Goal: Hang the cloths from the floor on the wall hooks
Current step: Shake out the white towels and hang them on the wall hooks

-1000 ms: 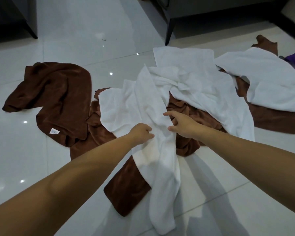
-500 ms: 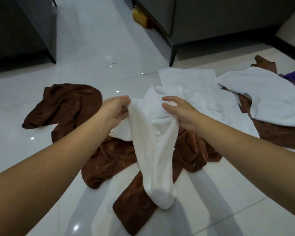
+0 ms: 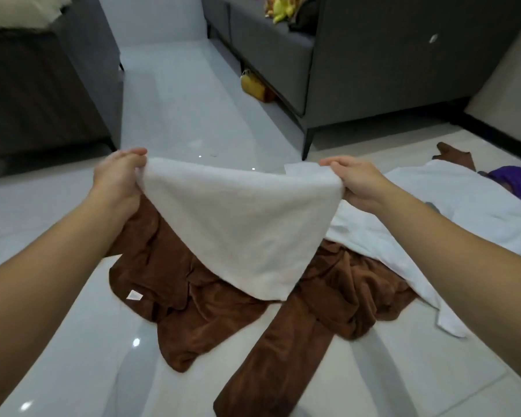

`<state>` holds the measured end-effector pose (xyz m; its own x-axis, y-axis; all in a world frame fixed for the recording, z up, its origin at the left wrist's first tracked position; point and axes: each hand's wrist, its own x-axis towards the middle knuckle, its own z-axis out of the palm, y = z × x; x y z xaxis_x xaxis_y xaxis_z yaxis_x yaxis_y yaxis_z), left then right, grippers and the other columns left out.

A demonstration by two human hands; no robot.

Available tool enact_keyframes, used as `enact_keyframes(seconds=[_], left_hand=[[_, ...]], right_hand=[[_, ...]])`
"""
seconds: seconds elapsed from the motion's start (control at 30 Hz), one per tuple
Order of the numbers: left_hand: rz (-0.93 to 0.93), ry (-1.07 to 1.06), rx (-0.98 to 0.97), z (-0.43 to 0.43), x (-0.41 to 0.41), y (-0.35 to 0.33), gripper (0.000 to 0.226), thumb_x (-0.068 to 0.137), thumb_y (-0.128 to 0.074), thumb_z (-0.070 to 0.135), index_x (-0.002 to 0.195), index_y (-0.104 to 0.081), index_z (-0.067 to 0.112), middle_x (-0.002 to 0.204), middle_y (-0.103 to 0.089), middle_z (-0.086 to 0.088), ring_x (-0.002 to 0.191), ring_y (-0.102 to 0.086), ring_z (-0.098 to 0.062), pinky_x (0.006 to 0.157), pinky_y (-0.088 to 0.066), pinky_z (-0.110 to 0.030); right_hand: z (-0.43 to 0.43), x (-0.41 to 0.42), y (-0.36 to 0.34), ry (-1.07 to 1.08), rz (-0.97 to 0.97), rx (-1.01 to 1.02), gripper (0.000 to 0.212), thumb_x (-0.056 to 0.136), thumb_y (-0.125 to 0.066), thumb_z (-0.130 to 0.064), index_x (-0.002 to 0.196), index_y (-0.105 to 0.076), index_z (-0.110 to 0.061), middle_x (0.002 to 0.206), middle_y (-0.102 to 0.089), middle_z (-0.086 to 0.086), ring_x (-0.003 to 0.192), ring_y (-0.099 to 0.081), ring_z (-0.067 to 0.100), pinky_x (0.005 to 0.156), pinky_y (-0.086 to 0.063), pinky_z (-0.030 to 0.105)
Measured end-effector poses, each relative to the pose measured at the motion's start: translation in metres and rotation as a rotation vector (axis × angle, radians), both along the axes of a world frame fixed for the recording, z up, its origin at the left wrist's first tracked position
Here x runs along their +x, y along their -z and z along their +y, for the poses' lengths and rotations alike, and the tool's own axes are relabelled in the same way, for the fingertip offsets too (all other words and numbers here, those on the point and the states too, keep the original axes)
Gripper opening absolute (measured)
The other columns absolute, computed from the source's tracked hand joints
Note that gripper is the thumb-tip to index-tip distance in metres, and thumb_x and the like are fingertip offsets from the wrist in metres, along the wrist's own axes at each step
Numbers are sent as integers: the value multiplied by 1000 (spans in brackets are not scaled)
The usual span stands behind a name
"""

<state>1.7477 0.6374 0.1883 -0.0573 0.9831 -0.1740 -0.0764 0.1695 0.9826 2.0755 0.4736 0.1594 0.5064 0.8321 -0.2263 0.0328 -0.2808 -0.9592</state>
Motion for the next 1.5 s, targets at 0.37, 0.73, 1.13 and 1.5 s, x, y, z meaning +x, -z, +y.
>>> enact_keyframes(seconds=[0.37, 0.73, 1.13, 1.5], left_hand=[[-254, -50, -92, 21, -14, -57, 24, 78, -53, -9, 85, -55, 13, 105, -53, -7, 100, -59, -22, 70, -50, -21], [-219, 60, 98, 7, -12, -88, 37, 85, -70, 4, 119, -61, 17, 110, -60, -4, 95, -63, -16, 77, -57, -25], [374, -64, 418, 28, 14, -76, 24, 82, -75, 17, 104, -65, 16, 93, -60, 9, 96, -61, -14, 83, -51, -26], [226, 11, -255, 38, 57, -201, 26, 84, -68, -3, 104, -64, 13, 93, -56, -3, 98, -56, -23, 83, -52, -28]], right_hand=[[30, -1, -101, -137, -86, 309, 43, 94, -60, -9, 135, -55, -21, 130, -54, 1, 116, -56, 20, 98, -52, 37], [41, 4, -134, -53, -409, 135, 8, 92, -67, -20, 99, -64, -22, 115, -57, 8, 108, -59, 28, 88, -57, 44], [56, 28, -128, 97, -529, 206, 12, 97, -57, -23, 99, -69, -20, 104, -60, -6, 108, -52, 15, 71, -45, 25], [47, 50, -244, 142, -438, 254, 14, 94, -62, -19, 103, -70, -26, 98, -60, -21, 96, -53, -3, 76, -42, 10]])
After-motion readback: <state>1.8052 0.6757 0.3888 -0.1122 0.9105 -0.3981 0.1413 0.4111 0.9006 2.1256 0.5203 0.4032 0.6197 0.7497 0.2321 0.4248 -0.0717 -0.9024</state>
